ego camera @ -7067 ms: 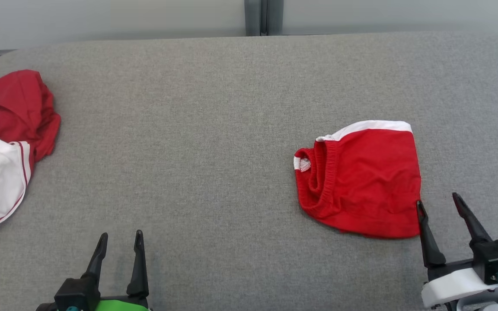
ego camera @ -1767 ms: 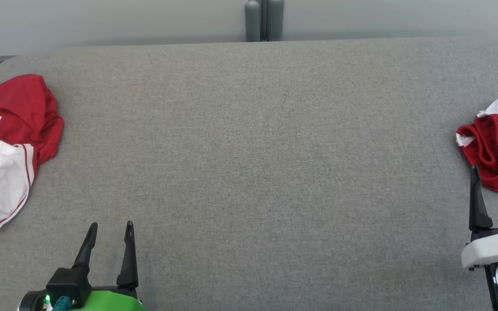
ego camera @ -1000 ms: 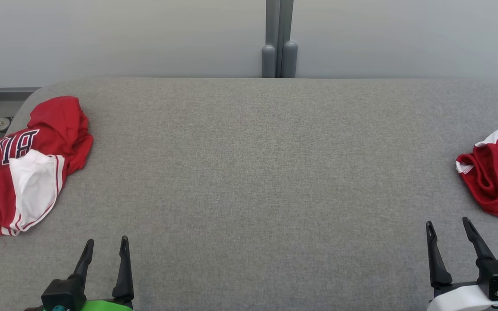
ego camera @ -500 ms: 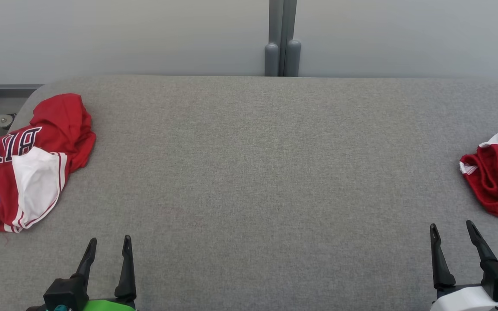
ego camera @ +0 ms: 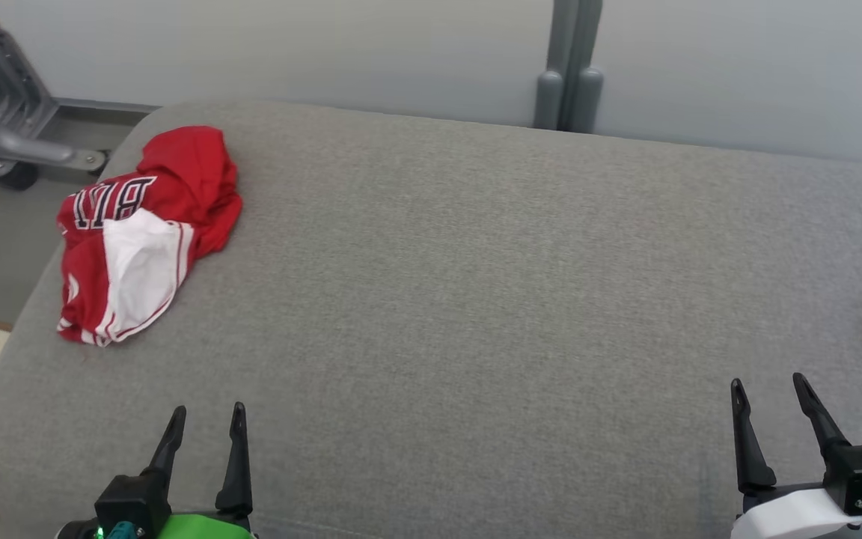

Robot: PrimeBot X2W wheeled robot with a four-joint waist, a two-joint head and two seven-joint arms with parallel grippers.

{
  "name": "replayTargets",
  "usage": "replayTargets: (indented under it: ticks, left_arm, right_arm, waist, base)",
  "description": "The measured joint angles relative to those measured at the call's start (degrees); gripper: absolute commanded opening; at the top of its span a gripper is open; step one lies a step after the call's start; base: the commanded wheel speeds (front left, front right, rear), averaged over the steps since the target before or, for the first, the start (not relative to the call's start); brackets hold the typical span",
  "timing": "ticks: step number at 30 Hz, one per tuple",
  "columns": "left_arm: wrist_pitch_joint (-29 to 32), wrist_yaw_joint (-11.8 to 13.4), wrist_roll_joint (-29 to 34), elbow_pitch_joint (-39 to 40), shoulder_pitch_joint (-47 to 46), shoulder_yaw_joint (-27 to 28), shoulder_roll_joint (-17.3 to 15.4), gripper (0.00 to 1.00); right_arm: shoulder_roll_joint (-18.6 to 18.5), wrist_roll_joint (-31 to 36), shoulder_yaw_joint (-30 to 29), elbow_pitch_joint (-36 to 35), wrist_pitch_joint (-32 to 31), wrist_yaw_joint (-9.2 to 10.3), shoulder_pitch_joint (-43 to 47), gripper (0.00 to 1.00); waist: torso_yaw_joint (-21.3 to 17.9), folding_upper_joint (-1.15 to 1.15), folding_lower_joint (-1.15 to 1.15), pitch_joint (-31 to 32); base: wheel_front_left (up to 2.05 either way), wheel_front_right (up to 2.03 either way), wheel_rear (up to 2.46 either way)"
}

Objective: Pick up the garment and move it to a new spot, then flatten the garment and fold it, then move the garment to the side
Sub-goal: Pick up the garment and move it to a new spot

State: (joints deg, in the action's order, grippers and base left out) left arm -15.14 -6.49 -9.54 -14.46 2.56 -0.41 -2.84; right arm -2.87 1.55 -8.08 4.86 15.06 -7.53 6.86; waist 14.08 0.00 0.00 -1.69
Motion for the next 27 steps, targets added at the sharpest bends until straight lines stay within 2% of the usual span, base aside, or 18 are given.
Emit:
replayTargets:
  ticks: [4,9,13,21,27]
  left_arm:
    - [0.0,0.2,0.5,0.0,0.1,-0.5,0.0,1.0]
    - [0.0,3.0,-1.2,4.1,1.6,2.8,0.0,1.0]
    - [0.0,4.6,-2.2,6.3,3.3,4.0,0.0,1.0]
    - [0.0,5.3,-3.4,7.5,3.6,3.4,0.0,1.0]
    - [0.0,3.5,-4.8,3.9,-2.2,2.5,0.0,1.0]
  right_arm:
    - [0.0,-0.5,1.0,0.3,0.0,0.0,0.1,1.0]
    - [0.0,1.1,7.6,2.6,0.0,-0.01,-4.5,1.0]
    - [-0.9,1.0,10.9,4.5,0.0,-0.01,-7.2,1.0]
    - [-1.2,0.4,12.1,5.1,0.0,-0.01,-8.3,1.0]
    - [-3.0,0.6,8.7,2.2,0.0,-0.01,-8.1,1.0]
  waist:
    - [5.0,0.0,0.0,0.4]
    - [11.1,0.0,0.0,0.7]
    - [14.5,0.0,0.0,0.4]
    - [16.7,0.0,0.0,-0.5]
    - [16.9,0.0,0.0,-2.3]
  base:
    - [0.0,0.0,0.0]
    - [0.0,0.0,0.0]
    - [0.0,0.0,0.0]
    - [0.0,0.0,0.0]
    - [0.0,0.0,0.0]
